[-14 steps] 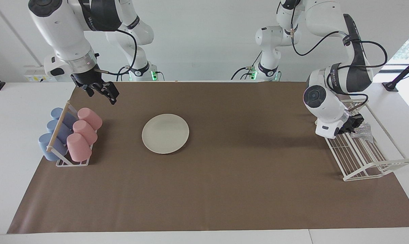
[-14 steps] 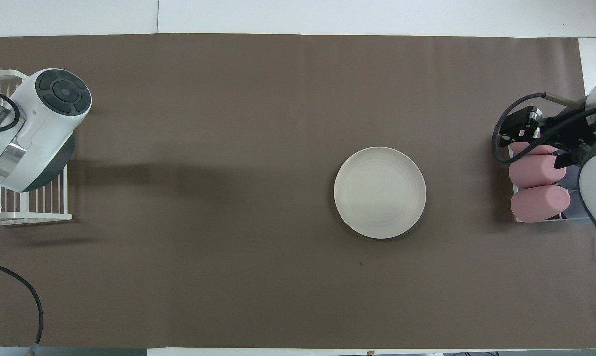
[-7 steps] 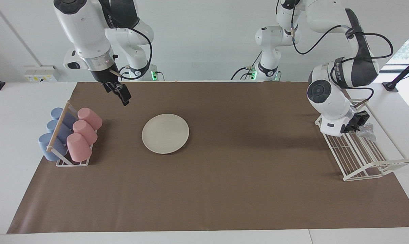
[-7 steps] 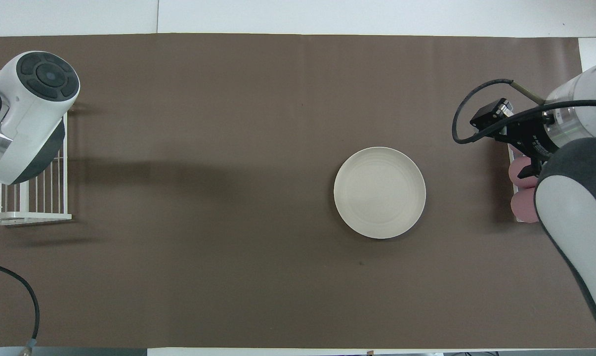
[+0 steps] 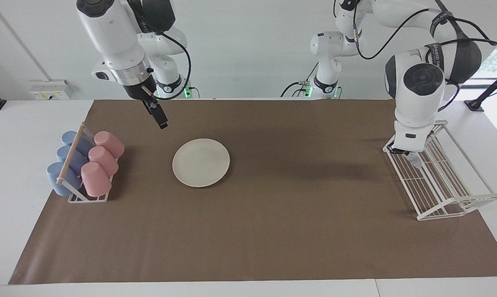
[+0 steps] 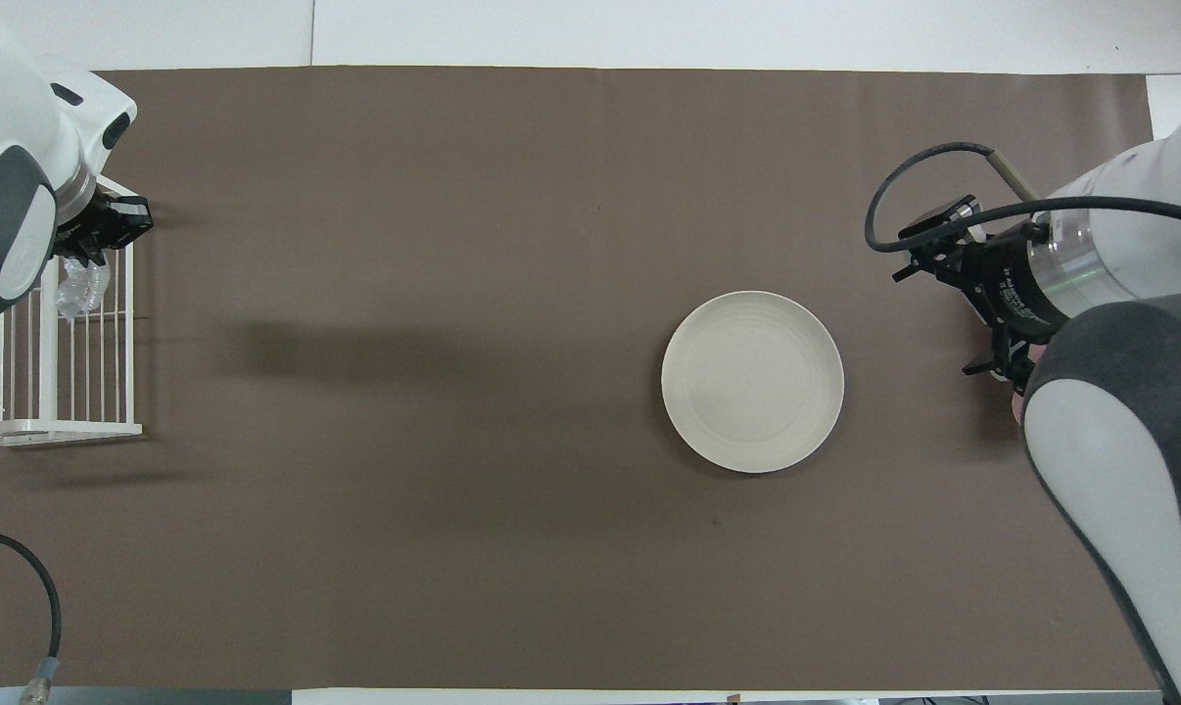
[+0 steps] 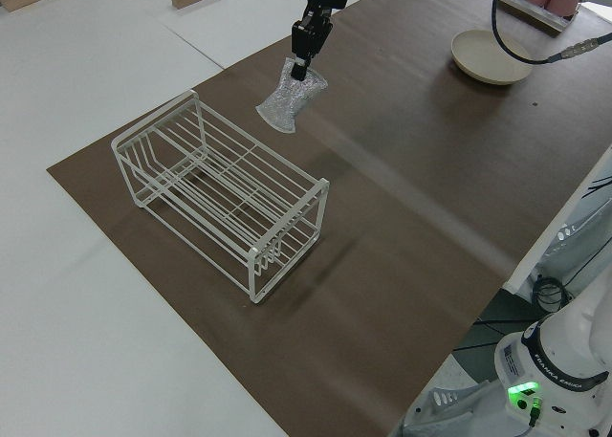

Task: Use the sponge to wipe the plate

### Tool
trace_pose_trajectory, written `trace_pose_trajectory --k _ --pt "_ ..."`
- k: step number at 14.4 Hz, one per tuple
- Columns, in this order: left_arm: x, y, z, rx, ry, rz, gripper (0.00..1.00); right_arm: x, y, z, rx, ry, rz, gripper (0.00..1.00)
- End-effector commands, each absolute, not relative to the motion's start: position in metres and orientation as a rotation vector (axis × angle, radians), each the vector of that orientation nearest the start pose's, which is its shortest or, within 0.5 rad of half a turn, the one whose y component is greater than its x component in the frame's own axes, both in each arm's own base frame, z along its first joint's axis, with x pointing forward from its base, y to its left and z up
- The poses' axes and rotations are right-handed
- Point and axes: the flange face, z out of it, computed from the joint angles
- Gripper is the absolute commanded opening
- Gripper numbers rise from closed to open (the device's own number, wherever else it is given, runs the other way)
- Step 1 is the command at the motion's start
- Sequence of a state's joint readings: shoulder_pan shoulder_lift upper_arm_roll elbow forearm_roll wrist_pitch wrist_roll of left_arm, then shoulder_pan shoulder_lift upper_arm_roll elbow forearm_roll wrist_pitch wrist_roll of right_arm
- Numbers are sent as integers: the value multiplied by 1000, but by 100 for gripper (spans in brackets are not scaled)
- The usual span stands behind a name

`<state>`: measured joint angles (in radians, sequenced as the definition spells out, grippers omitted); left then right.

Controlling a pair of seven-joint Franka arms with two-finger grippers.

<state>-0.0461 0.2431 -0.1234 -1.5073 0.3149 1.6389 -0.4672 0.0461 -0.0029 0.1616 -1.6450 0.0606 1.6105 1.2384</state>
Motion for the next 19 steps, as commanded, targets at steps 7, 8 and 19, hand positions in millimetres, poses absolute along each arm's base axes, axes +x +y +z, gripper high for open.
trace_pose_trajectory --k 7,8,19 --pt "596 -74 561 -3499 -734 413 0 517 199 601 -2394 1780 137 100" --pt "591 -76 559 -3560 -729 461 0 515 219 600 -2352 1794 119 100" --pt "492 -113 477 -4229 -787 724 0 498 302 567 -2333 1752 252 100"
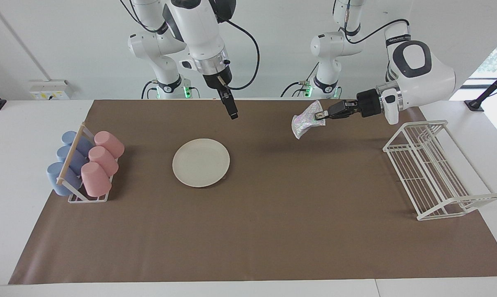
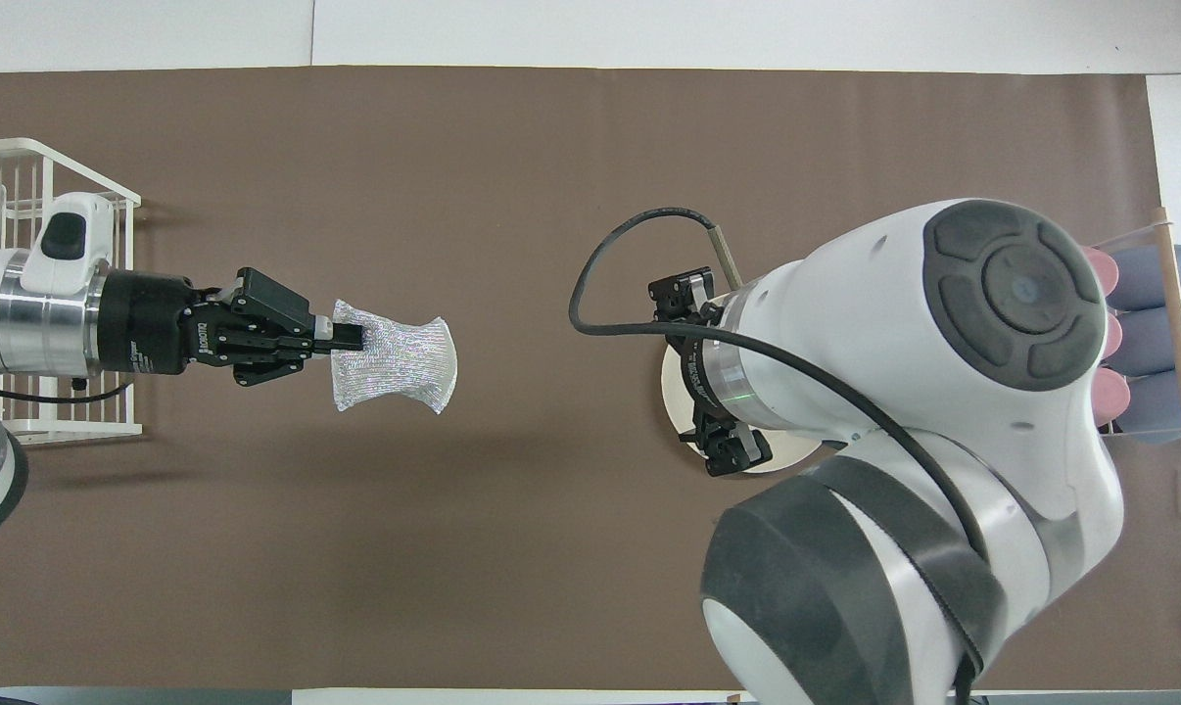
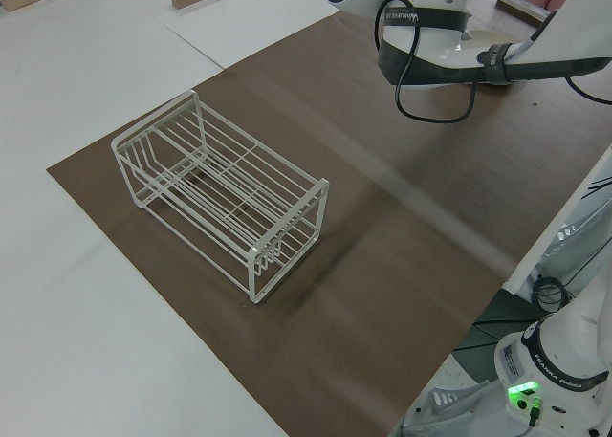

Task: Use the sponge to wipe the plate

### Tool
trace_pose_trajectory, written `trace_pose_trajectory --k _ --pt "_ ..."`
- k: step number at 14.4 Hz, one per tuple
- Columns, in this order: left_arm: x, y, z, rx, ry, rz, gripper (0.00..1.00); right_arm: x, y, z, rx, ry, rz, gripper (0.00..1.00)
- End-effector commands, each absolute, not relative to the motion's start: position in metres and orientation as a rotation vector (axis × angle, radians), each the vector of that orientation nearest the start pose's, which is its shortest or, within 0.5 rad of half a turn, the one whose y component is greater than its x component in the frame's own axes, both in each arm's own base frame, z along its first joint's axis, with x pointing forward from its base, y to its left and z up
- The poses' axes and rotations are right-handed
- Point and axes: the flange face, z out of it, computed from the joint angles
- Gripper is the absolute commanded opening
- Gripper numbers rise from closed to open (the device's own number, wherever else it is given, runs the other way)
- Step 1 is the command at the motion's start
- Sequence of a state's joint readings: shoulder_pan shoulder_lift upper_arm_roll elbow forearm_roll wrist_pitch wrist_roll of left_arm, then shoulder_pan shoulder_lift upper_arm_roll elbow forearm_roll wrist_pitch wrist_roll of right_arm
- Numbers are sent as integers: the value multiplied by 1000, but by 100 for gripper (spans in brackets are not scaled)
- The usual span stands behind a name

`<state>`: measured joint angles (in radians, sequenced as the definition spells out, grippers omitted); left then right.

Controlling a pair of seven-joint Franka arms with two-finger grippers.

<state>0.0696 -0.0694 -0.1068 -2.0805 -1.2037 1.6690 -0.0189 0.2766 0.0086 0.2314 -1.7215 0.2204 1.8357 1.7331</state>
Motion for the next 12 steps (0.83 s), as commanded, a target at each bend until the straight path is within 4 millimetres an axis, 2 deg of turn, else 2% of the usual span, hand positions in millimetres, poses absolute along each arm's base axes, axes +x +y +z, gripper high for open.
trace_pose_trajectory --k 1,3,4,7,10,12 --pt "486 -118 472 1846 343 -316 0 494 320 565 -2334 1719 241 100" --pt "474 -131 456 1786 338 -295 0 498 338 568 -2173 1797 184 100" --pt "465 -134 447 1754 314 -268 0 497 348 563 -2107 1862 201 100" --pt "448 -147 427 1699 268 -237 0 490 348 558 -2131 1923 237 100" --pt "447 -158 425 1679 254 -214 0 484 348 556 -2156 1957 261 100" --pt "446 -168 425 1671 257 -211 0 484 350 556 -2109 2012 288 100"
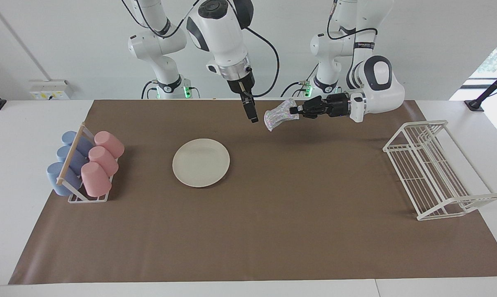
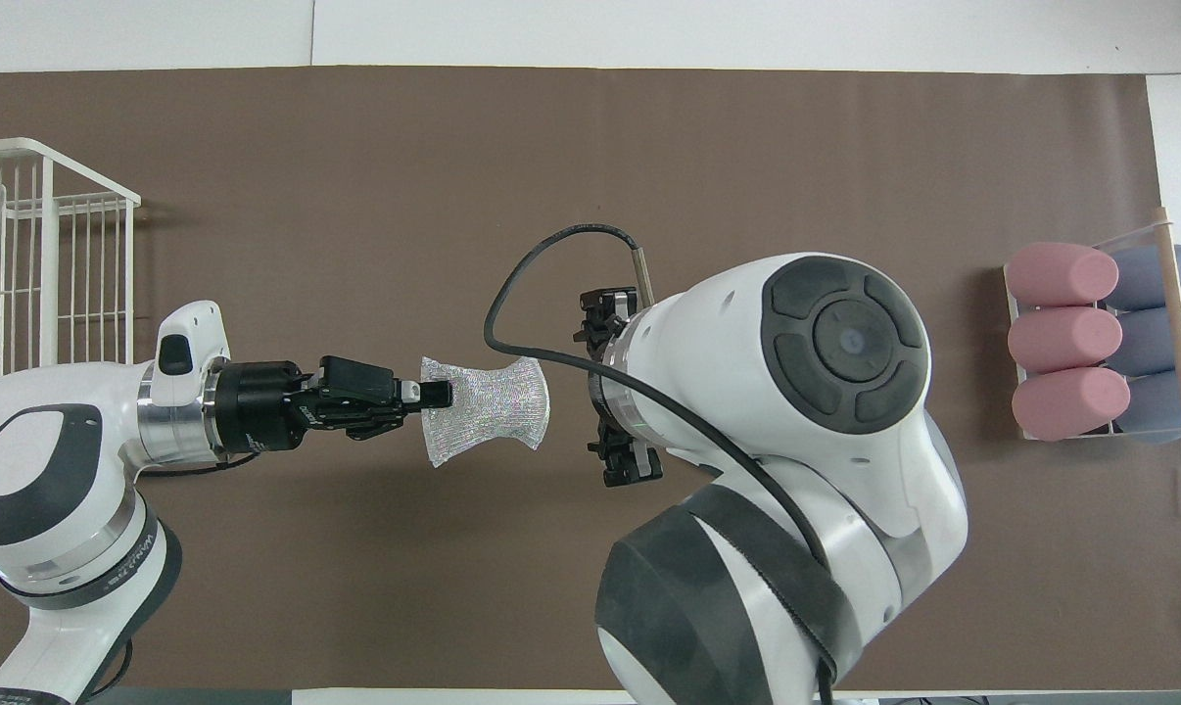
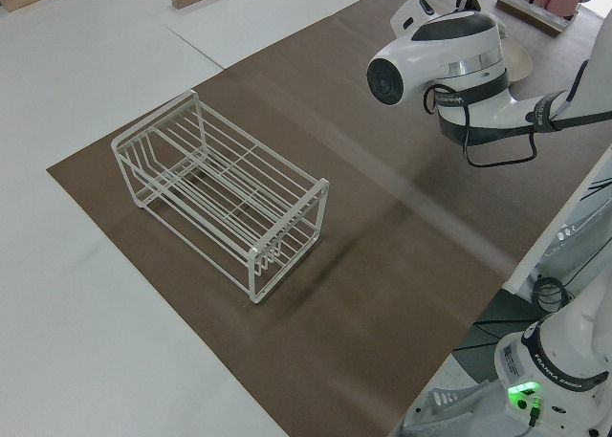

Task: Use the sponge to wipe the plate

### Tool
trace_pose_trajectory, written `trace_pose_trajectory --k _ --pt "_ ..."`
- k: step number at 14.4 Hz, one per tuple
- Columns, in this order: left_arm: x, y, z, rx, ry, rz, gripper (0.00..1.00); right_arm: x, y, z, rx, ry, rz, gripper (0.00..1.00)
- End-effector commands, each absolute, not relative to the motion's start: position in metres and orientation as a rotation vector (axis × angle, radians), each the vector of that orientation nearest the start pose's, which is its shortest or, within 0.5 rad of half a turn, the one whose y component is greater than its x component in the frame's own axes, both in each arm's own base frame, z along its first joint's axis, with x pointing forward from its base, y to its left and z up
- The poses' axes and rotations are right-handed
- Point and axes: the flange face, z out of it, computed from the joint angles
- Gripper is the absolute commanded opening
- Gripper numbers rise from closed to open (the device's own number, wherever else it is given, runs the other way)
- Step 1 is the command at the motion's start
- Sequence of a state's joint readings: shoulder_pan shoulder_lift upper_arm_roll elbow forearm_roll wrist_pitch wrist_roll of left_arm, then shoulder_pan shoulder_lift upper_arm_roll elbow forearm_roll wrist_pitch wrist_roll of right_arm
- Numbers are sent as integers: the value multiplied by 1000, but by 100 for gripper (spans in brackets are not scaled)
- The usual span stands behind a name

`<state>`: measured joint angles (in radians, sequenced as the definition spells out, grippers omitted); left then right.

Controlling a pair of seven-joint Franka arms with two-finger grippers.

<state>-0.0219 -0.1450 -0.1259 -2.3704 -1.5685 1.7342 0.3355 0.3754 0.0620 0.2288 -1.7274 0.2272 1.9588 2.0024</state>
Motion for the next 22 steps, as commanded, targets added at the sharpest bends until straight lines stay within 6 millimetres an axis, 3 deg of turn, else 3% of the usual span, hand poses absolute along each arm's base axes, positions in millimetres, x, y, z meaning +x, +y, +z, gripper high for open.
trace_pose_trajectory --k 1,3,6,12,15,17,22 --pt "445 -172 424 1681 260 -206 0 475 363 553 -2125 2019 311 100" --pt "445 -175 424 1674 263 -207 0 456 387 546 -2187 1983 325 100" --pt "442 -182 423 1673 268 -208 0 448 405 536 -2213 1957 336 100" --pt "442 -181 422 1673 271 -208 0 451 406 535 -2227 1932 310 100" --pt "442 -181 422 1673 271 -208 0 465 396 546 -2221 1898 285 100" --pt "441 -181 423 1670 269 -211 0 483 390 542 -2172 1904 272 100" --pt "440 -180 421 1670 271 -213 0 483 394 539 -2137 1883 249 100"
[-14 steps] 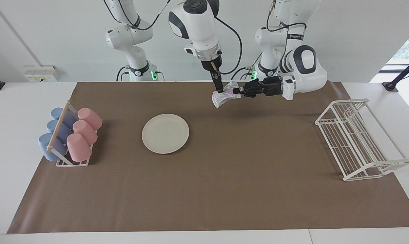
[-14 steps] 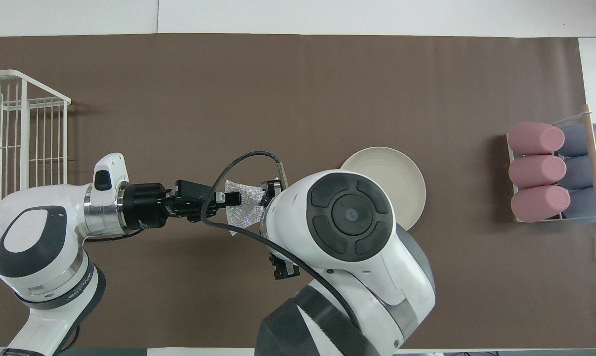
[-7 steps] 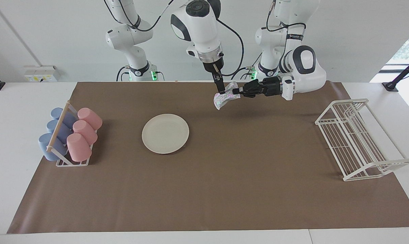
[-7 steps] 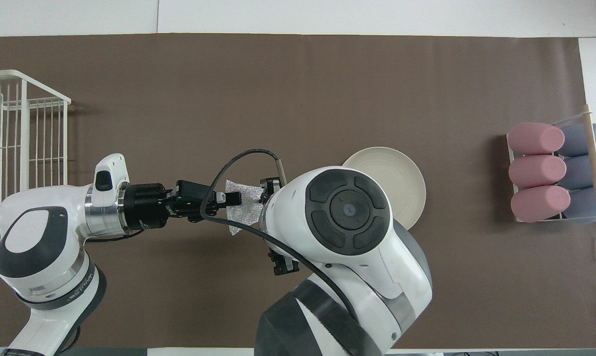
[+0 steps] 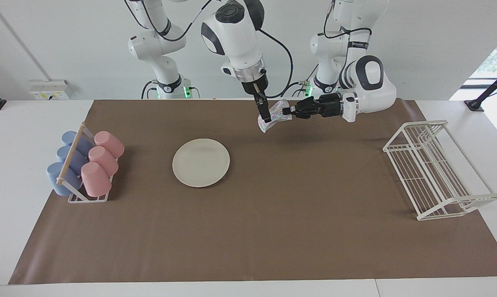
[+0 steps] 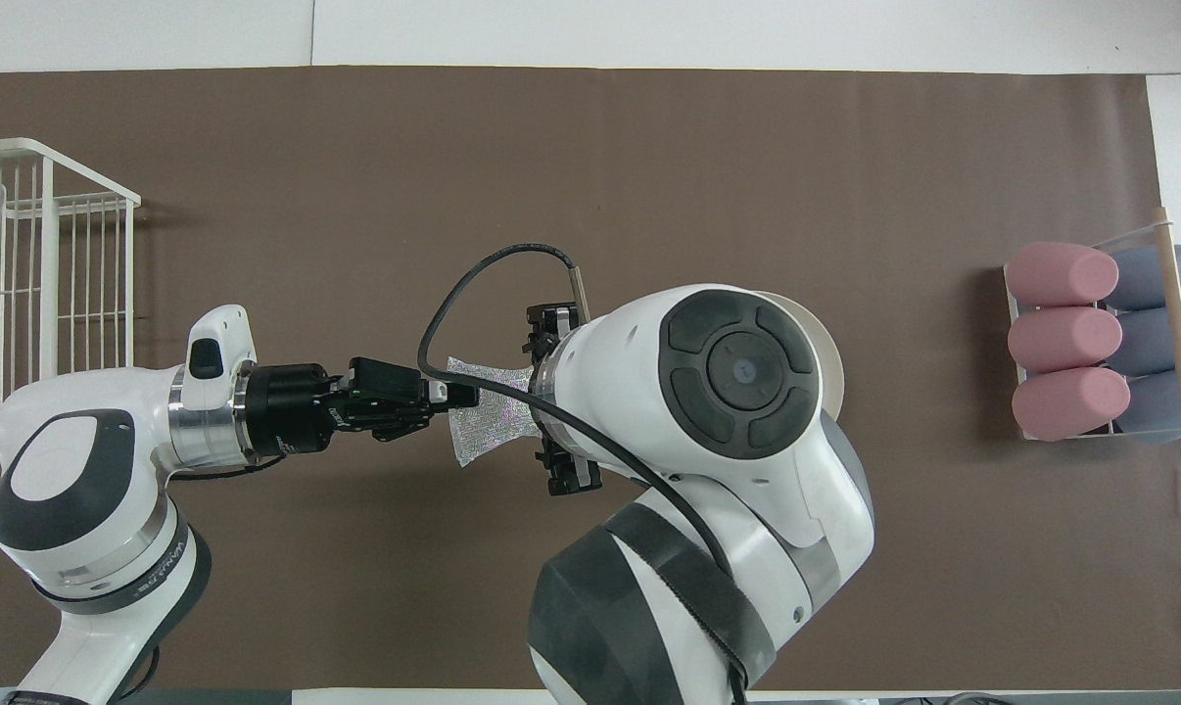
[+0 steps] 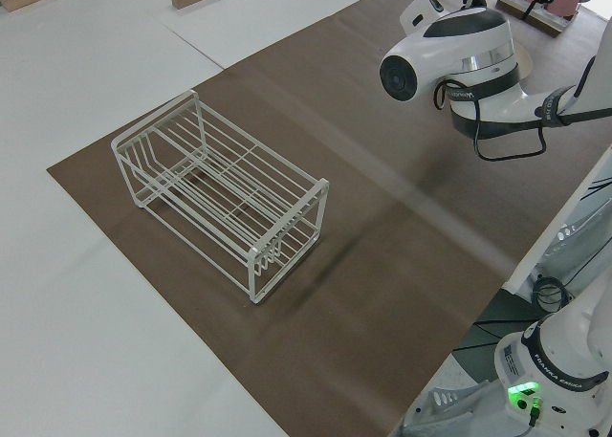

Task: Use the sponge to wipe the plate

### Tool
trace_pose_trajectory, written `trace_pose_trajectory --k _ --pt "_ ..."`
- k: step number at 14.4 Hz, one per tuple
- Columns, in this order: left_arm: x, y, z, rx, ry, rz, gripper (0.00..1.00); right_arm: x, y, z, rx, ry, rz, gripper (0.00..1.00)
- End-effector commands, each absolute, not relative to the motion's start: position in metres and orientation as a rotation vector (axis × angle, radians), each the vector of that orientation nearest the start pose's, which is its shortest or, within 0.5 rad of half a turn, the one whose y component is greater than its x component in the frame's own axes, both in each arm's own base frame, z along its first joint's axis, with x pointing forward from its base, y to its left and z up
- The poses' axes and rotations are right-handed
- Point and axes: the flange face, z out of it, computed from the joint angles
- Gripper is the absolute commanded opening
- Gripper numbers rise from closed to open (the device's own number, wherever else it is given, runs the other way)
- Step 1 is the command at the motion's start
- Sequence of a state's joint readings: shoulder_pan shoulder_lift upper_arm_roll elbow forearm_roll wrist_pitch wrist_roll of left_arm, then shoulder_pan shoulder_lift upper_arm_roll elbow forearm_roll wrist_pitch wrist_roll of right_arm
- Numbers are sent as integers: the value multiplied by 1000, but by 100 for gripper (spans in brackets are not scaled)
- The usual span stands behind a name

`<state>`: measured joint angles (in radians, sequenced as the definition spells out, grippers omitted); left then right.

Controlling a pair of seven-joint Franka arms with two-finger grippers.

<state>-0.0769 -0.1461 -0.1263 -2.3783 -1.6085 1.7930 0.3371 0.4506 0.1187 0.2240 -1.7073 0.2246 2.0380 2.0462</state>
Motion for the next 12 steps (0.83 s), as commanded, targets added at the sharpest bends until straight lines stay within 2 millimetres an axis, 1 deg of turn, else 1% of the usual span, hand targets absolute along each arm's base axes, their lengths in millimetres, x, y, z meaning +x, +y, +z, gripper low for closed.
trace_pose_trajectory --k 1,2,4,11,12 --pt "440 -179 421 1670 273 -212 0 482 394 535 -2141 1886 250 100" --pt "440 -179 421 1669 273 -214 0 481 396 533 -2145 1882 252 100" --pt "439 -179 420 1669 273 -216 0 480 399 524 -2147 1886 256 100" --pt "438 -179 420 1667 271 -218 0 475 400 523 -2144 1895 274 100" --pt "438 -180 420 1666 270 -220 0 475 400 521 -2146 1898 275 91"
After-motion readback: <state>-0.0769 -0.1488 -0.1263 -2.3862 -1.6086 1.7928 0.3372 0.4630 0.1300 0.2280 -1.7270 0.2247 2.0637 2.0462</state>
